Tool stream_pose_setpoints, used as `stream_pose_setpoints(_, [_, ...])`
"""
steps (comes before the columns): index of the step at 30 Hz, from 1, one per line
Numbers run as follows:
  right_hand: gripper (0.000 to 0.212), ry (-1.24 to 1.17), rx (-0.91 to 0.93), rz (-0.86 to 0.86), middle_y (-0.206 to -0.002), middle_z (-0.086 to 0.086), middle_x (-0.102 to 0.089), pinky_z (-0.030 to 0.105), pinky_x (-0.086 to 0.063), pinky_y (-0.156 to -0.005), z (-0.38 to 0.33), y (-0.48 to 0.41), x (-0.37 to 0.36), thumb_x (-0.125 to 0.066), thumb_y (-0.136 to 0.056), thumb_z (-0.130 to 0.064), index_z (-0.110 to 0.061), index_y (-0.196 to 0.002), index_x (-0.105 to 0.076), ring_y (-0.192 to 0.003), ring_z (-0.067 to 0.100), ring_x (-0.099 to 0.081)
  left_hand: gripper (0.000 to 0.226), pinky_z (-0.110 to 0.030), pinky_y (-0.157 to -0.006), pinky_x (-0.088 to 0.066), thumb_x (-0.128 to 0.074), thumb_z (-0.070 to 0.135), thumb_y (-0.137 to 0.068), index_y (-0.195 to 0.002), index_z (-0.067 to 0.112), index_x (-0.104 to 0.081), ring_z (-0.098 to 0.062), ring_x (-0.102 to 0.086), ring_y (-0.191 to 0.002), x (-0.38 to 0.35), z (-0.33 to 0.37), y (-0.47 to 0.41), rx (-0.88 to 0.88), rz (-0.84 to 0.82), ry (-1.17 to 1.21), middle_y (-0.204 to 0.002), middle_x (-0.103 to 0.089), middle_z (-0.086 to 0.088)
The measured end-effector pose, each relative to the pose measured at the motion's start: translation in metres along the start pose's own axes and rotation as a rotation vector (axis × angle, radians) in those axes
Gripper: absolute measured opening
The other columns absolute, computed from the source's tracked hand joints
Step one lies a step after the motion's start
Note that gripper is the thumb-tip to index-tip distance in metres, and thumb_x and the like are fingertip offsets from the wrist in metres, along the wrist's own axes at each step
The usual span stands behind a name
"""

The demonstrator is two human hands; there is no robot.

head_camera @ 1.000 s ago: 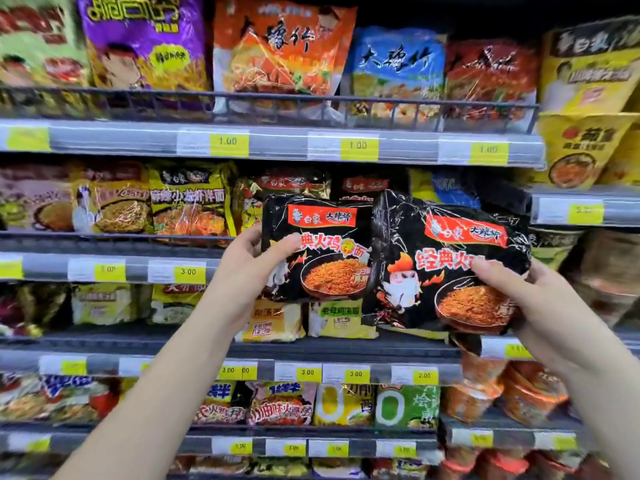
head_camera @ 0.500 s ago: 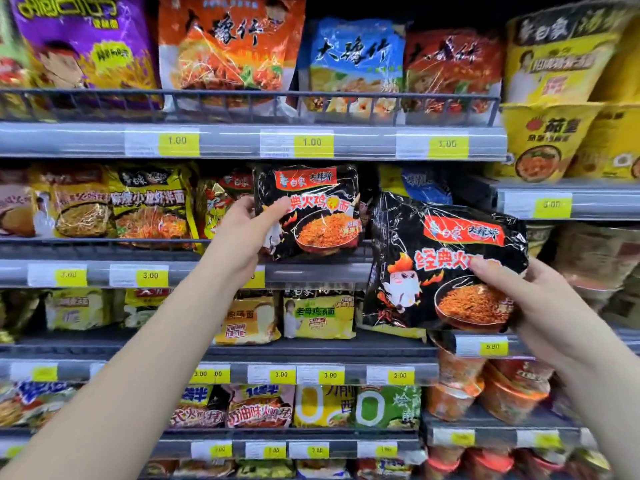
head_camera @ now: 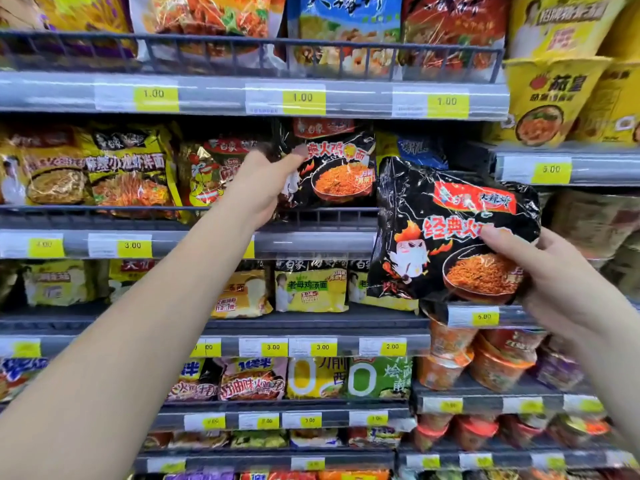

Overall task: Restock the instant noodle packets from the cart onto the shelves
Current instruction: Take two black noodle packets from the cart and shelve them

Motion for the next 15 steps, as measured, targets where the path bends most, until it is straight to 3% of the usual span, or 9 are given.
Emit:
stream_pose_setpoints(3, [0.056,0.02,0.006,-0.01,-0.092,0.002,-0.08,0.029,-0.061,-0.065,0.005,-0.002,-0.007,-0.081,-0.058,-0.035,-0.012,-0.108,-0.071,-0.08,0.016,-0.077,0.074,-0.038,-0.108,-0.038,-0.074,0.035,-0.092,-0.143,-0.008,-0.04,-0.037,-0.055,-0.126,-0.003,-0.007,-0.005,-0.021,-0.006,-0.039,-0.13,-0.06,-0.027])
stream_pose_setpoints(4, [0.055,0.022,0.01,-0.017,-0.09,0.001,-0.08,0.029,-0.061,-0.064,0.007,-0.002,-0.008,-0.08,-0.057,-0.035,-0.012,-0.105,-0.071,-0.078,0.015,-0.077,0.072,-0.043,-0.106,-0.044,-0.074,0.035,-0.091,-0.138,-0.011,-0.044,-0.043,-0.059,-0.12,-0.003,-0.011,-0.009,-0.031,-0.005,-0.06,-0.124,-0.062,-0.035])
stream_pose_setpoints(6, [0.054,0.023,0.021,-0.031,-0.086,0.0,-0.079,0.029,-0.061,-0.061,0.01,-0.003,-0.012,-0.08,-0.055,-0.035,-0.012,-0.103,-0.07,-0.075,0.013,-0.076,0.061,-0.039,-0.089,-0.051,-0.074,0.032,-0.091,-0.133,-0.004,-0.048,-0.03,-0.068,-0.099,-0.003,-0.015,-0.015,-0.06,-0.012,-0.085,-0.107,-0.069,-0.026])
stream_pose_setpoints(9, [0.058,0.041,0.027,-0.04,-0.088,0.001,-0.08,0.032,-0.062,-0.063,0.015,-0.005,-0.018,-0.081,-0.058,-0.033,-0.011,-0.11,-0.068,-0.077,0.015,-0.077,0.051,-0.024,-0.096,-0.038,-0.071,0.029,-0.094,-0.134,0.009,-0.046,-0.015,-0.057,-0.113,-0.002,-0.014,-0.016,-0.103,-0.049,-0.179,-0.122,-0.062,-0.002])
stream_pose_setpoints(12, [0.053,0.06,0.037,-0.046,-0.092,0.003,-0.08,0.035,-0.064,-0.071,0.017,-0.009,-0.021,-0.079,-0.064,-0.03,-0.011,-0.112,-0.068,-0.08,0.016,-0.077,0.053,-0.024,-0.091,-0.042,-0.068,0.034,-0.095,-0.136,0.008,-0.047,-0.018,-0.06,-0.108,-0.001,-0.016,-0.021,-0.142,-0.067,-0.313,-0.118,-0.064,-0.004])
stream_pose_setpoints(15, [0.06,0.092,0.06,-0.043,-0.093,0.001,-0.08,0.033,-0.062,-0.068,0.014,-0.012,-0.023,-0.082,-0.055,-0.036,-0.013,-0.109,-0.07,-0.082,0.014,-0.077,0.065,-0.028,-0.084,-0.044,-0.065,0.046,-0.093,-0.141,0.006,-0.043,-0.022,-0.06,-0.101,0.001,-0.014,-0.02,-0.175,-0.035,-0.532,-0.117,-0.063,-0.004])
Point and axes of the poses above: each hand's wrist, its own y-axis away from the middle knuckle, its own x-axis out of the back of the hand, z = x × y, the point moved 1 cm from there along -y, towards the middle knuckle
